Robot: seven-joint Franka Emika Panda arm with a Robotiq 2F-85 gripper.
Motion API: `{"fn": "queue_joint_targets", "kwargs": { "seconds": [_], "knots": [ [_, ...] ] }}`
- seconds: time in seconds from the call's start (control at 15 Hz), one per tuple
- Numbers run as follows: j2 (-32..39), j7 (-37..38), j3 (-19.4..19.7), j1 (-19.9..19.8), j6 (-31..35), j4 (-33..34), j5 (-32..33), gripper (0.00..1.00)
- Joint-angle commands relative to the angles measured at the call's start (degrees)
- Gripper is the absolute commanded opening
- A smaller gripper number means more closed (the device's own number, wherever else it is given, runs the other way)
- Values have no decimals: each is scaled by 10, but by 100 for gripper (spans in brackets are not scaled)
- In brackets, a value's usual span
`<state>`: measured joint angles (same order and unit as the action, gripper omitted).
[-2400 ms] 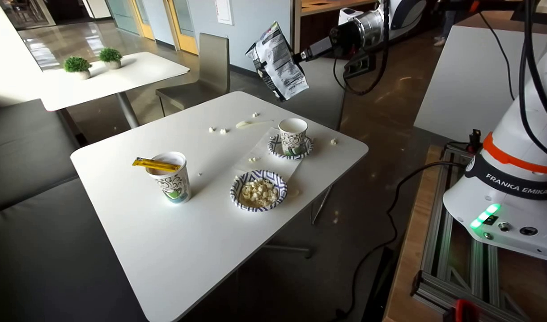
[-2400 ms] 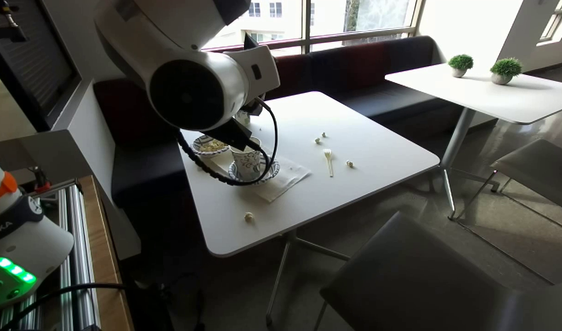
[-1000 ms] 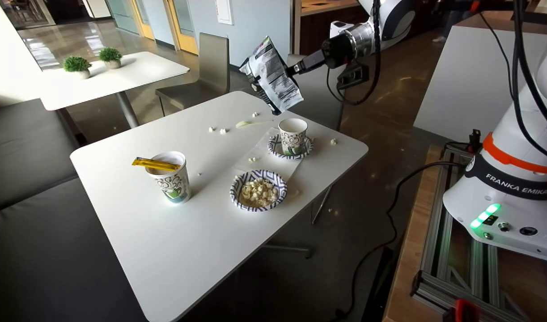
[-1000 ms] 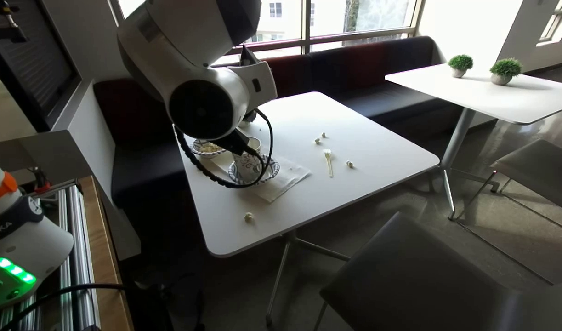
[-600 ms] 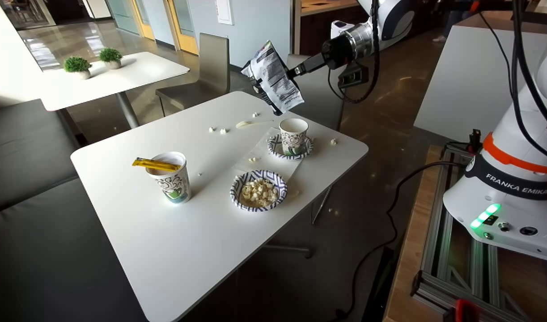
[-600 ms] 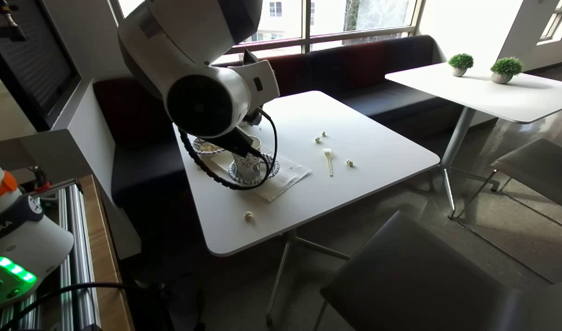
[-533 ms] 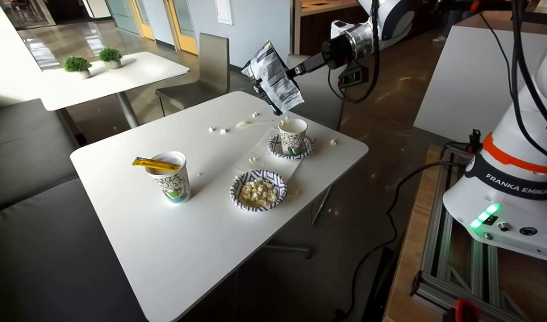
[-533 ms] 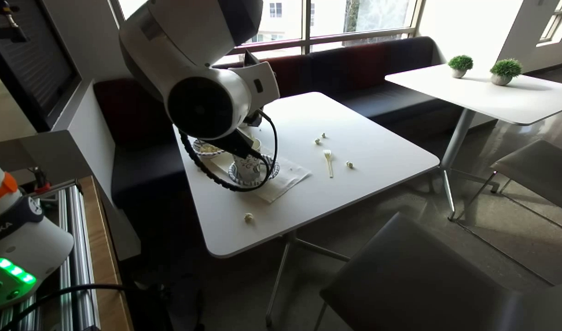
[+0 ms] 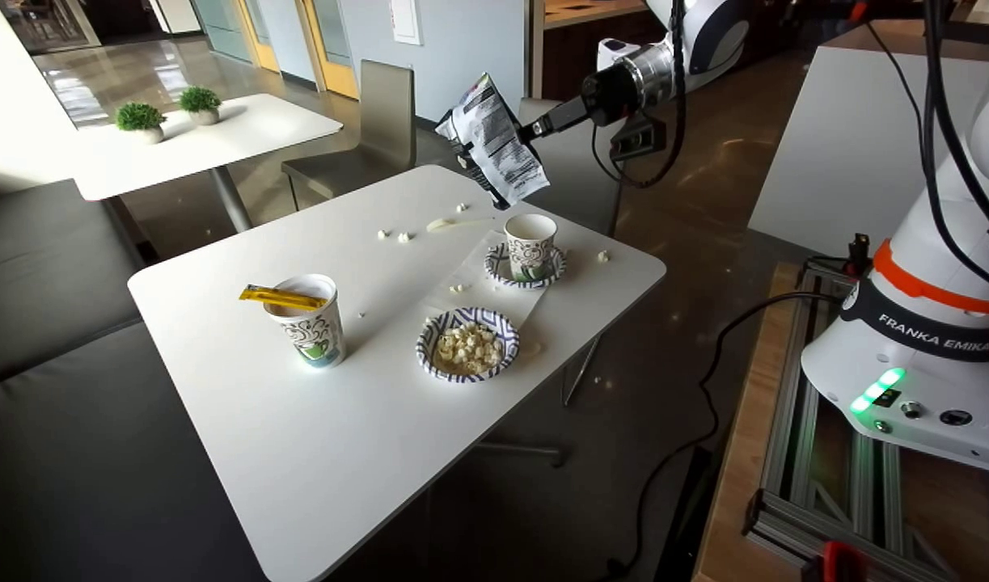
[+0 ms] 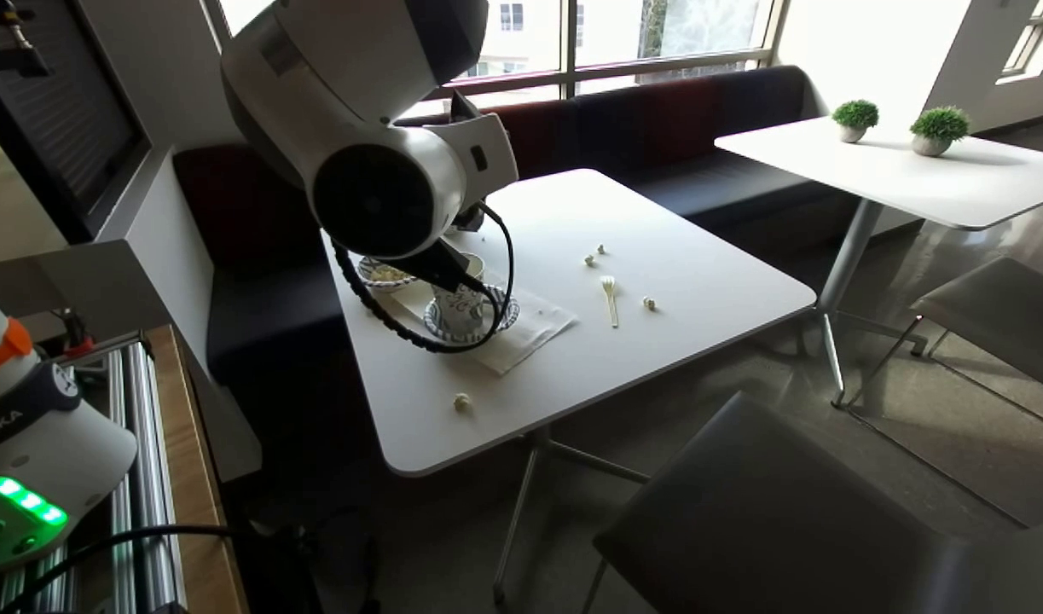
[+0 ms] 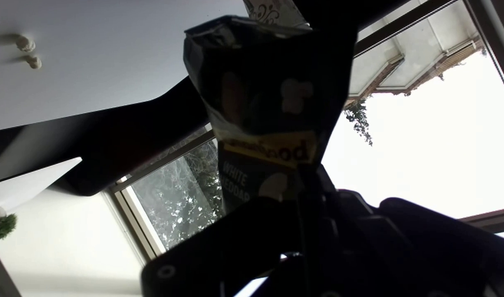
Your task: Pour the contents in the black packet into the coffee cup on the right.
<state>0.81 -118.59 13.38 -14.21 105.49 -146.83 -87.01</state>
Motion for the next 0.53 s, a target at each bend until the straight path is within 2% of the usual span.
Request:
{"fn": "queue_joint_targets", "kwargs": {
  "seconds": [0.0, 0.07, 0.13, 0.27, 0.33, 0.4, 0.47],
  "knots": [
    [14, 6, 8, -5, -66, 7, 18, 0],
    [4, -15, 4, 0, 3, 5, 17, 0],
    [12, -6, 8, -4, -48, 7, 21, 0],
    [2, -17, 8, -2, 3, 3, 17, 0],
    [12, -11, 11, -6, -40, 5, 13, 0],
    [8, -17, 11, -5, -15, 5, 18, 0],
    [10, -14, 12, -6, -31, 4, 16, 0]
  ]
}}
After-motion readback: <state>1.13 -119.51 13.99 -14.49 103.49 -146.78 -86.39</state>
